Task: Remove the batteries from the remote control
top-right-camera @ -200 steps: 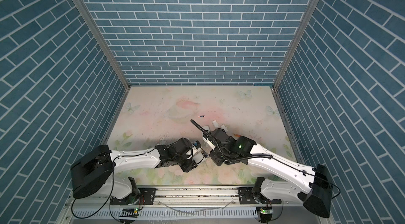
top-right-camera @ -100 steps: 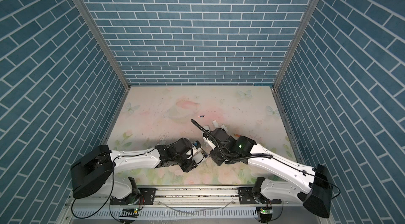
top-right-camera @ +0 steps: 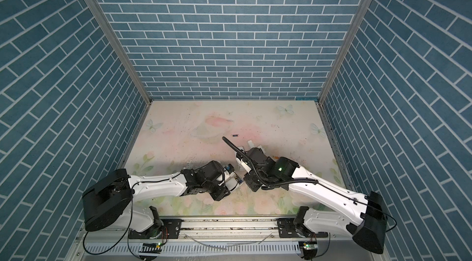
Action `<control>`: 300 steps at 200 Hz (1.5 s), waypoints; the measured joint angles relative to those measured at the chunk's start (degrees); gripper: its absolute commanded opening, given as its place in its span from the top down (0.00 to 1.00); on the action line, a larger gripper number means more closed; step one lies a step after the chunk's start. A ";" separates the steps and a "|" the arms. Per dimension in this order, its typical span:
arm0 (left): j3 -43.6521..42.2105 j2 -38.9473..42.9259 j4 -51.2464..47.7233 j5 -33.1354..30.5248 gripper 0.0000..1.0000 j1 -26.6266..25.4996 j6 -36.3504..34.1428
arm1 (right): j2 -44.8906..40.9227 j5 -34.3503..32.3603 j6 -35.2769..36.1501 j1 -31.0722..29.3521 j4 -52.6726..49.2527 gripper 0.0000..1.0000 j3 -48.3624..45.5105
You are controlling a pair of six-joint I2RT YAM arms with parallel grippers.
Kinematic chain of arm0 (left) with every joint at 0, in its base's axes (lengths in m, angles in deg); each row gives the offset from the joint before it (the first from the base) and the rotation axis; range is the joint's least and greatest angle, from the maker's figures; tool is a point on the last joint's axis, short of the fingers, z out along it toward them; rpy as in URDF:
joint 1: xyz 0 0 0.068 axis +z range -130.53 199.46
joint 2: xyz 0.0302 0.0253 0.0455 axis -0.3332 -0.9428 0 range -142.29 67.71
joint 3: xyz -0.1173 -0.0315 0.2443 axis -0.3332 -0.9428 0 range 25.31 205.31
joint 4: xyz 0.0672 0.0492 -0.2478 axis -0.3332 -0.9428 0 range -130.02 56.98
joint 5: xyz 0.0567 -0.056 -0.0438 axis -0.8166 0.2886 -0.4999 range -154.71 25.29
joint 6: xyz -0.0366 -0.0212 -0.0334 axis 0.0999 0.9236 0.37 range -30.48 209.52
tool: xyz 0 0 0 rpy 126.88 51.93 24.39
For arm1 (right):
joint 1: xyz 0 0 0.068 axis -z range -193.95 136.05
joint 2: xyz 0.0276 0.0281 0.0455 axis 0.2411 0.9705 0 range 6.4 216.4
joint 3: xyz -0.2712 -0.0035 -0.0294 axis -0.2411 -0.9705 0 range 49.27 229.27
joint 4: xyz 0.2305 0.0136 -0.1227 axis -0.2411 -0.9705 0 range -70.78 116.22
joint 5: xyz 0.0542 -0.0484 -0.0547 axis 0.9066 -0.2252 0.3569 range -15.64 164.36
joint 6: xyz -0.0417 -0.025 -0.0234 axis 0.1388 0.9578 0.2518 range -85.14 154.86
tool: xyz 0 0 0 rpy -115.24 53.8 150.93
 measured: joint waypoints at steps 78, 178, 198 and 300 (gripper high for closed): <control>-0.09 0.00 0.28 0.00 0.58 -0.07 0.22 | 0.09 -0.11 0.00 0.00 0.02 1.00 0.00; -0.26 0.07 0.59 0.04 0.58 -0.11 0.20 | 0.13 -4.02 0.76 0.07 5.51 1.00 -0.02; -0.37 0.15 0.63 0.00 0.59 -0.11 0.22 | 0.22 -3.80 0.83 0.07 5.14 1.00 0.00; -0.48 0.33 0.42 -0.04 0.58 -0.26 -0.76 | 1.11 -0.66 2.47 0.07 -2.12 1.00 1.09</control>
